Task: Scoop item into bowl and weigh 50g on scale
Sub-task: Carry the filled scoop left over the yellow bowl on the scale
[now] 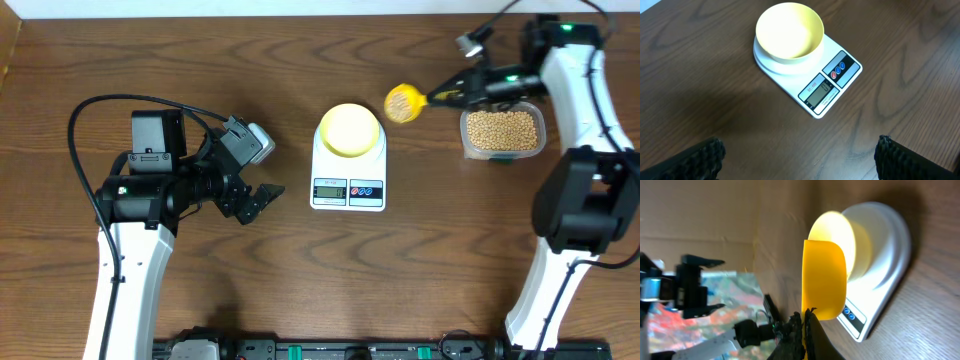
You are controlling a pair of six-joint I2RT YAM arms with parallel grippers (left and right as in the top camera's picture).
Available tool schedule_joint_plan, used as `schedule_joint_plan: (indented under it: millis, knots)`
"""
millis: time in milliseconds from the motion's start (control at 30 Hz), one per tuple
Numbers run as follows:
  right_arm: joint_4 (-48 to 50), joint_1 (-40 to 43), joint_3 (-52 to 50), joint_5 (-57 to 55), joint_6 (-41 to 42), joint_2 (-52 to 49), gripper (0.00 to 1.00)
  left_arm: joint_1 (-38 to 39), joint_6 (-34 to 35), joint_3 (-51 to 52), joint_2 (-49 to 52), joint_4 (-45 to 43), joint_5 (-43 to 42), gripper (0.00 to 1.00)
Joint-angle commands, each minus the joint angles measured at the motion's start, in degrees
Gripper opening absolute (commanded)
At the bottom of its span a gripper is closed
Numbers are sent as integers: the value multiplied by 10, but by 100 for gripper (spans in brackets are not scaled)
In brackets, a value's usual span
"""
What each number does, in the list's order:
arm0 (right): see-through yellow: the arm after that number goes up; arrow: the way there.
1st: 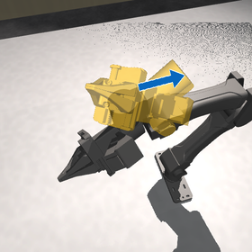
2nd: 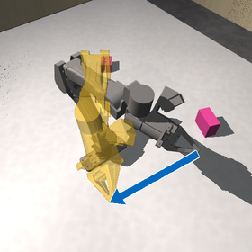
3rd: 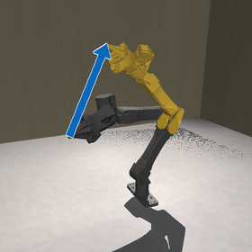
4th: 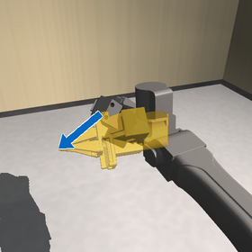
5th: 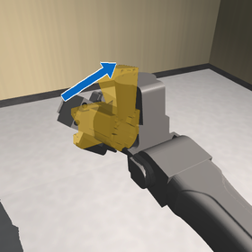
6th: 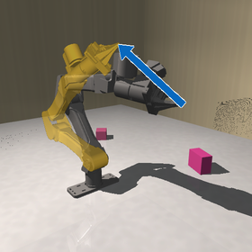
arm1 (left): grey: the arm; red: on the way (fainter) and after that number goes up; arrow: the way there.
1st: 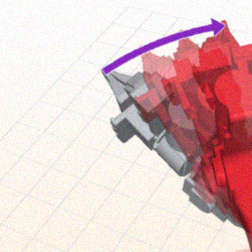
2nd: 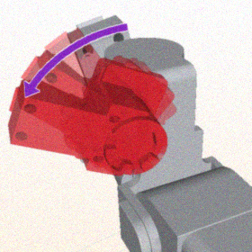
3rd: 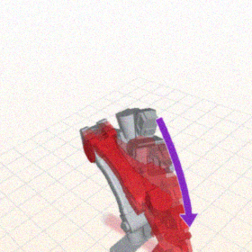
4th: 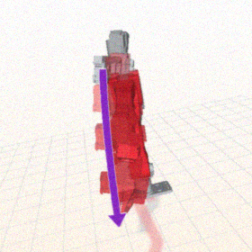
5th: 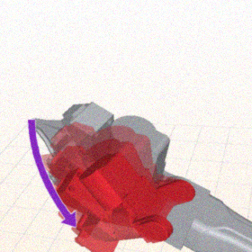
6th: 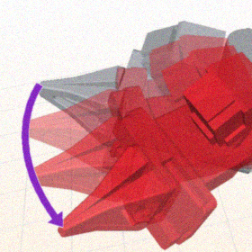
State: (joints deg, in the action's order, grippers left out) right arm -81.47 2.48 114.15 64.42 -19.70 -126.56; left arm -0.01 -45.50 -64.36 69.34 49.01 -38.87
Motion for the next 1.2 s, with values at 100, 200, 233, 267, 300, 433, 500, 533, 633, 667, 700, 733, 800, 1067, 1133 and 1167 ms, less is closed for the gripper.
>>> schedule_joint_plan:
  millis: [100,200,233,267,300,433,500,533,633,667,700,733,800,1067,1133,1167]
  knots:
    - [25,-51,-2,-40,52,-1,1,-3,-10,-3,0,0,-5,98]
    - [30,-58,-2,-44,55,-1,1,-3,-10,-3,0,0,-5,98]
    - [37,-61,-2,-46,62,-1,1,-3,-10,-3,0,0,-5,98]
    - [42,-63,-2,-51,62,-1,1,-3,-10,-3,0,0,-5,98]
    - [47,-68,-2,-63,64,-1,1,-3,-10,-3,0,0,-5,97]
    - [70,-89,-2,-101,73,-1,1,-3,-10,-3,0,0,-5,98]
    - [86,-100,-1,-103,73,-1,1,-3,-10,-3,0,0,-5,98]
    - [92,-106,-1,-104,73,-1,1,-3,-10,-3,0,0,-5,98]
    - [95,-112,6,-113,73,-1,1,-3,-10,-3,0,0,-5,98]
    - [95,-112,9,-114,73,-1,1,-3,-10,-3,0,0,-5,98]
    - [95,-112,12,-114,73,-1,1,-3,-10,-3,0,0,-5,98]
    - [96,-112,15,-114,73,-1,1,-3,-10,-3,0,0,-5,98]
    - [100,-112,19,-119,73,-1,1,-3,-10,-3,0,0,-5,98]
    - [99,-139,49,-191,57,-1,1,-3,-10,-3,0,0,-5,97]
    - [94,-144,63,-214,48,-1,1,-3,-10,-3,0,0,-5,98]
    - [86,-146,71,-220,36,-1,1,-3,-10,-3,0,0,-5,97]
